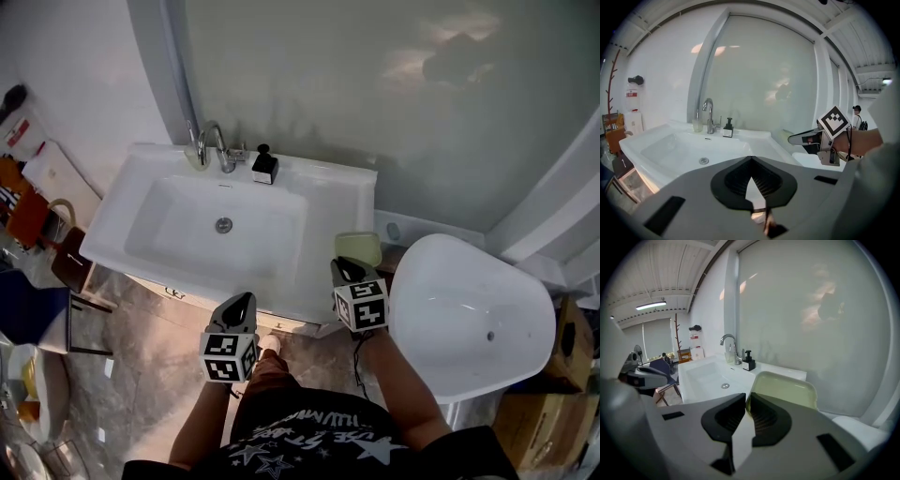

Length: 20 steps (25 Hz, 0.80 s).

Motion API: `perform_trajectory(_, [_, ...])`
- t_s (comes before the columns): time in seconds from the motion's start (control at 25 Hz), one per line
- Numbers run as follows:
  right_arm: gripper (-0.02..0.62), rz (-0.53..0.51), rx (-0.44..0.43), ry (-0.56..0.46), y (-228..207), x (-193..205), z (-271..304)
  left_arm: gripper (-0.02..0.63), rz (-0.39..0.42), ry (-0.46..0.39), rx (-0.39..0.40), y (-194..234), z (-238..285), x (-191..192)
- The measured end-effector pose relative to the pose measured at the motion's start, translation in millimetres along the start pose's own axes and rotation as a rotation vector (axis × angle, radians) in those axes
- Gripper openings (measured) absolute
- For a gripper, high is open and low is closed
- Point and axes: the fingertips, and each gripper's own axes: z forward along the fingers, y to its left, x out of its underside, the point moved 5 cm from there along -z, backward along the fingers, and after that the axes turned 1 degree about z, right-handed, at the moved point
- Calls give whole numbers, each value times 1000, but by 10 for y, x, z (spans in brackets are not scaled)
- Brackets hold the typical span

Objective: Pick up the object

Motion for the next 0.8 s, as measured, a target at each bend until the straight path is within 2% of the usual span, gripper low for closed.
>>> perform_trajectory(0.4, [44,-26,-67,-2,-31,459,-631,15,-4,-32,-72,-608,-558,269])
perform_trajectory(0.8, [43,-57,-150,22,108,919,-1053,15,-52,3,-161,-986,-1188,736])
